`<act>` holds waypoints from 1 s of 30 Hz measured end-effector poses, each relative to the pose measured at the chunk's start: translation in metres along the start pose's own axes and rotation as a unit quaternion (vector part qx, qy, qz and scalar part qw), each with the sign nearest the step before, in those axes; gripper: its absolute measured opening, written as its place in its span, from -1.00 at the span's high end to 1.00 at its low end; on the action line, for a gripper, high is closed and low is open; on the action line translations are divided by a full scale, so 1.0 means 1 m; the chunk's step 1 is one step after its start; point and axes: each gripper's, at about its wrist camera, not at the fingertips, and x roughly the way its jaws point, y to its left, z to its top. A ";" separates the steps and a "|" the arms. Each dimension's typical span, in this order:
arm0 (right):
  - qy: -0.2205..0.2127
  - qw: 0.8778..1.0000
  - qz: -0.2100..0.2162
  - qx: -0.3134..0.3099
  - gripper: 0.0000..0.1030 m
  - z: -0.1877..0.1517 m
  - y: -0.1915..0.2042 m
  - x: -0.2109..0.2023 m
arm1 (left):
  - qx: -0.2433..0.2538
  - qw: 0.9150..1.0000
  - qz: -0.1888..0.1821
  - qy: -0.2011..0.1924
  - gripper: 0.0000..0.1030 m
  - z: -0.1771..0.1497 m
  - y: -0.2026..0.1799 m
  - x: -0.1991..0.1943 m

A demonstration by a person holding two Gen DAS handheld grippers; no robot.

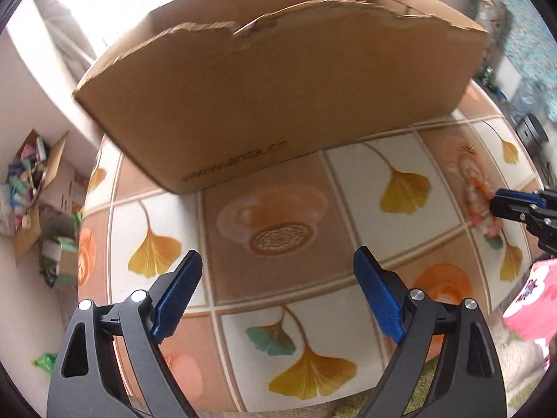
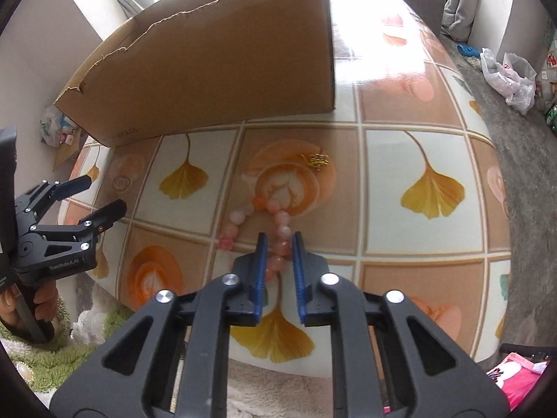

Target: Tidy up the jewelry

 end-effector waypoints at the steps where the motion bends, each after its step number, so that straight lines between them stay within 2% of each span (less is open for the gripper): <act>1: 0.000 1.000 0.001 0.000 0.83 0.001 0.002 0.001 | -0.009 1.000 0.000 0.006 -0.68 0.000 0.003 0.002; 11: 0.001 1.000 0.014 -0.004 0.83 0.011 0.011 0.002 | -0.067 0.997 -0.017 0.026 -0.77 -0.006 0.026 0.009; 17: 0.003 1.000 0.029 -0.011 0.83 0.018 0.023 0.007 | -0.076 0.997 -0.014 0.025 -0.86 -0.008 0.027 0.010; 30: 0.004 0.998 0.053 -0.027 0.77 0.024 0.046 0.014 | -0.085 0.996 -0.010 0.024 -0.87 -0.010 0.029 0.011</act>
